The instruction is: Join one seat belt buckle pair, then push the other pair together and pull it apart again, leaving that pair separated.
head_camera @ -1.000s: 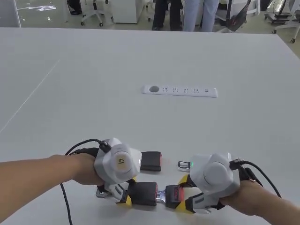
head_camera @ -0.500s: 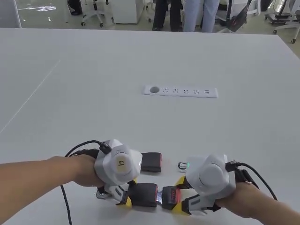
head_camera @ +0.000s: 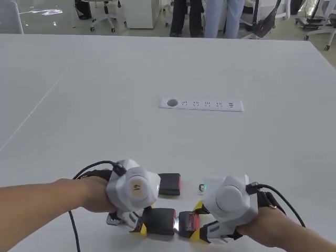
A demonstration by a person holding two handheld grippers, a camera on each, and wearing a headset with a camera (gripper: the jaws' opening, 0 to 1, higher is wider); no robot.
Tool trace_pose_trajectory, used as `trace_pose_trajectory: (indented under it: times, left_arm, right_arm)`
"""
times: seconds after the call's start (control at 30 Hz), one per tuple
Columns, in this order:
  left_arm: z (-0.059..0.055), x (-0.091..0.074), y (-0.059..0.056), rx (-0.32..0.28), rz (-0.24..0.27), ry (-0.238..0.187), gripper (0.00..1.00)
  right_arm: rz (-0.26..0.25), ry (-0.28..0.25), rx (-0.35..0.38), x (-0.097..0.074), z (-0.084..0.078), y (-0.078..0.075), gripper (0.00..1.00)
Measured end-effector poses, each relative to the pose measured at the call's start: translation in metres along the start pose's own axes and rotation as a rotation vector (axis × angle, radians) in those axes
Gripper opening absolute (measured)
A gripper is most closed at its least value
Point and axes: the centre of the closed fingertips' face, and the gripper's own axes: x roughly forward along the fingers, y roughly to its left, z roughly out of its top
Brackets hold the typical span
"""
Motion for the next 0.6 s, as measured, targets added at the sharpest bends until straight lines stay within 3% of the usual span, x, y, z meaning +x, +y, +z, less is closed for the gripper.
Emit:
trace_pose_trajectory:
  times: [0.6]
  left_arm:
    - [0.001,0.001,-0.002,0.005,-0.001,-0.003,0.31]
  right_arm:
    - [-0.007,-0.013,-0.063,-0.008,0.001,0.003,0.29]
